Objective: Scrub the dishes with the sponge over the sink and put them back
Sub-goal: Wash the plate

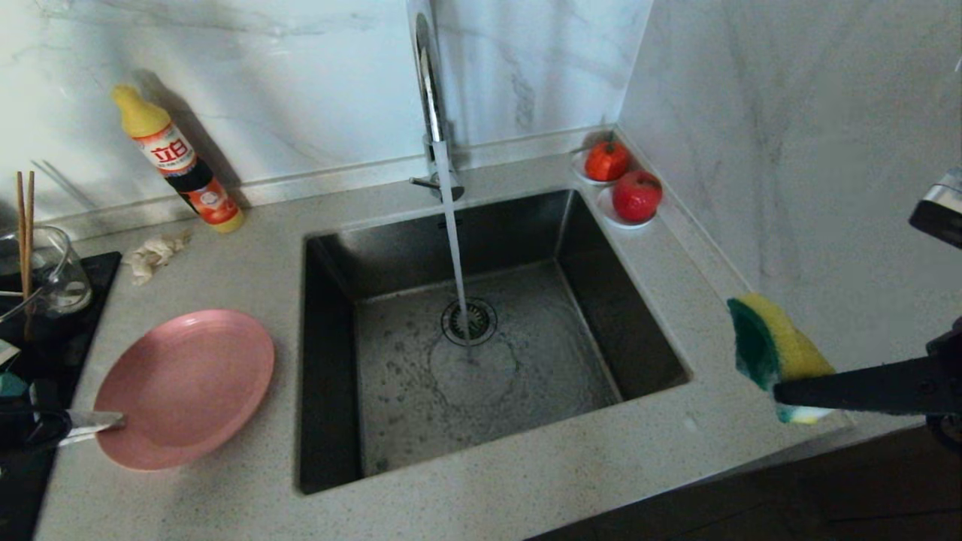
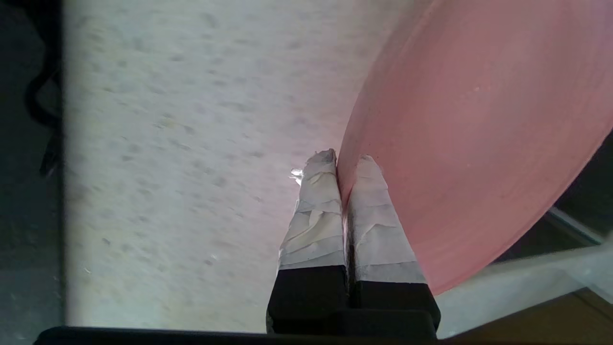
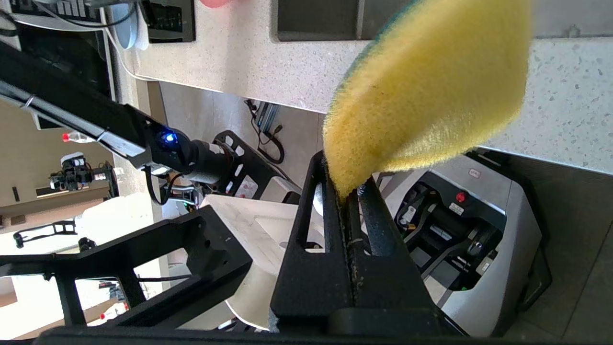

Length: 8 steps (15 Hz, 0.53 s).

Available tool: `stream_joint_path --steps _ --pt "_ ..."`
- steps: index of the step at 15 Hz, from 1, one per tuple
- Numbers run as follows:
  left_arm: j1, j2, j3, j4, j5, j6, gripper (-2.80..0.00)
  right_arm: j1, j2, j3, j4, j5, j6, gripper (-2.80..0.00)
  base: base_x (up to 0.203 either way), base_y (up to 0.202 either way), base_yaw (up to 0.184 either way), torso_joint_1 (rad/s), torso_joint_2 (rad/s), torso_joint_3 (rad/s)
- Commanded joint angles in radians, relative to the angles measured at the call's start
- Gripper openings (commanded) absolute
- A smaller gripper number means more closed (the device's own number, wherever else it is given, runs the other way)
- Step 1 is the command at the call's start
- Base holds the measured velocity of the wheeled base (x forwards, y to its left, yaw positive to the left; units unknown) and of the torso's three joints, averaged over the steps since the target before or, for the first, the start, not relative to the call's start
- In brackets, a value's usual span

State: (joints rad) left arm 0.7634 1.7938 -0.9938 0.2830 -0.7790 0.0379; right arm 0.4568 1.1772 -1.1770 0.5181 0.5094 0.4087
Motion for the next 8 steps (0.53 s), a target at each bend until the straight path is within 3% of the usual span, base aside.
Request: stream_joint_path --steps 1,3,6,8 --pt "-0.01 -0.106 0.001 0.021 -0.029 -0.014 -2.8 0.0 0.007 0.007 0.002 0.001 0.002 -2.8 0.0 0.0 0.0 0.0 0.0 0.0" --pt "-0.055 -0.2 -0.007 0.059 -0.046 -0.047 -2.8 0.0 0.0 0.008 0.002 0.003 0.004 -2.8 0.0 0.0 0.0 0.0 0.0 0.0" --pt "-0.203 -0.315 -0.039 0.093 -0.043 -0.161 -2.8 -0.001 -0.008 0.019 0.002 0.001 0.005 -2.8 0.0 0.0 0.0 0.0 0.0 0.0" --pt "-0.321 -0.333 -0.076 0.1 0.016 -0.236 -2.8 -0.001 -0.012 0.022 0.003 0.001 0.007 -2.8 0.0 0.0 0.0 0.0 0.0 0.0"
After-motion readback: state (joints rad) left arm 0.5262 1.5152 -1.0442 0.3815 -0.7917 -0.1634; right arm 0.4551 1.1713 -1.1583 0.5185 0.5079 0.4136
